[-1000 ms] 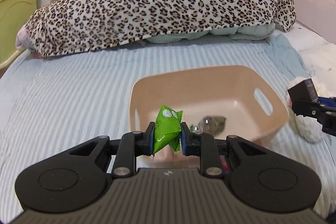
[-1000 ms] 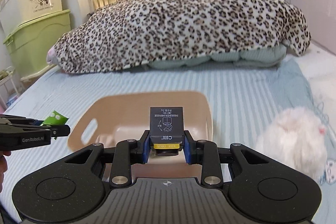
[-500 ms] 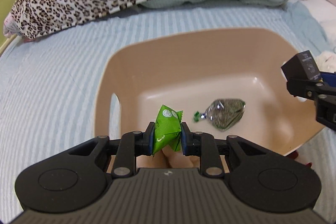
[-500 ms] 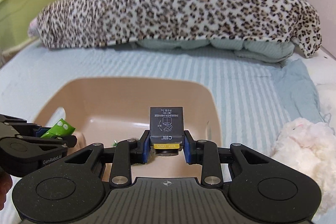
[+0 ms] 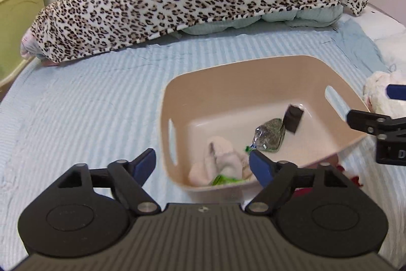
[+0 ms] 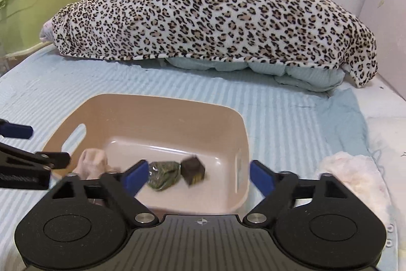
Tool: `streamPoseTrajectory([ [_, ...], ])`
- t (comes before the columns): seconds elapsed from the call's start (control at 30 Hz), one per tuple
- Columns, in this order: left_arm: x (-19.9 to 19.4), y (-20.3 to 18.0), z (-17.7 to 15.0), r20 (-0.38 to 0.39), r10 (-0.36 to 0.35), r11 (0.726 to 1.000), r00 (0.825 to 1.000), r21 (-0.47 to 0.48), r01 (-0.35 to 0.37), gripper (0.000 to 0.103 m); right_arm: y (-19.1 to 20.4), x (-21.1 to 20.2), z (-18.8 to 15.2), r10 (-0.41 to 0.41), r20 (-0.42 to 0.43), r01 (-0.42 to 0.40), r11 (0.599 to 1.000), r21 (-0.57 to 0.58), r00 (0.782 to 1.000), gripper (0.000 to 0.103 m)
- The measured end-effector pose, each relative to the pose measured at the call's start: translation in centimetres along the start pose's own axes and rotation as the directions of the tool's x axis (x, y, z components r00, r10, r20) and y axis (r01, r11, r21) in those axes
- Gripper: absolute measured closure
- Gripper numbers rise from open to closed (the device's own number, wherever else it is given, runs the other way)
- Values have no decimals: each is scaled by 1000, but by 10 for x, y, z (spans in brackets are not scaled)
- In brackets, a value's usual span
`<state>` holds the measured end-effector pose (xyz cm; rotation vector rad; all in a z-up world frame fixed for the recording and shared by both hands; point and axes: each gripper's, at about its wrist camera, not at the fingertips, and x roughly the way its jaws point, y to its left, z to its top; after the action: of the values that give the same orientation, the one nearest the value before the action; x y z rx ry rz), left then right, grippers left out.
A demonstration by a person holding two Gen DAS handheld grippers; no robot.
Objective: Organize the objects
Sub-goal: 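Lift both items over the basket and open both tools to drop them, then grasp the star-printed box with the left tool while the right grasps the plush toy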
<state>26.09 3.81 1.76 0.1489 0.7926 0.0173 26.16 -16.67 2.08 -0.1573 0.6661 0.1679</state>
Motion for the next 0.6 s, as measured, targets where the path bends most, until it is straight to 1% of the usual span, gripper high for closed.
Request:
streamPoseTrajectory([
  [0.03,-3,1,-5,1,4,1000,1000,11,-4,17,-1,-5,-3,0,1,0,1000,-2,1000,4],
  [0.07,-6,1,-9,-2,9,1000,1000,24,-9,17,-1,-9,-7,10,-15,-9,1000,17,1000,3],
  [0.13,-9,2,-19,-18,18,999,1000,50,-17,17,-2,-16,-17,10,-31,-10,1000,14,999,0],
  [0.27,-5,5,-38,-59,22,999,998,49,-19,17,-2,-13,-36,25,-94,-23,1000,17,995,0],
  [0.4,13,8,-54,-133,3,1000,991,31,1,17,3,-2,-57,22,-158,-22,1000,5,987,0],
  [0.6,45,6,-73,-205,8,999,979,36,-1,17,6,19,-85,34,-245,-30,999,19,969,0],
])
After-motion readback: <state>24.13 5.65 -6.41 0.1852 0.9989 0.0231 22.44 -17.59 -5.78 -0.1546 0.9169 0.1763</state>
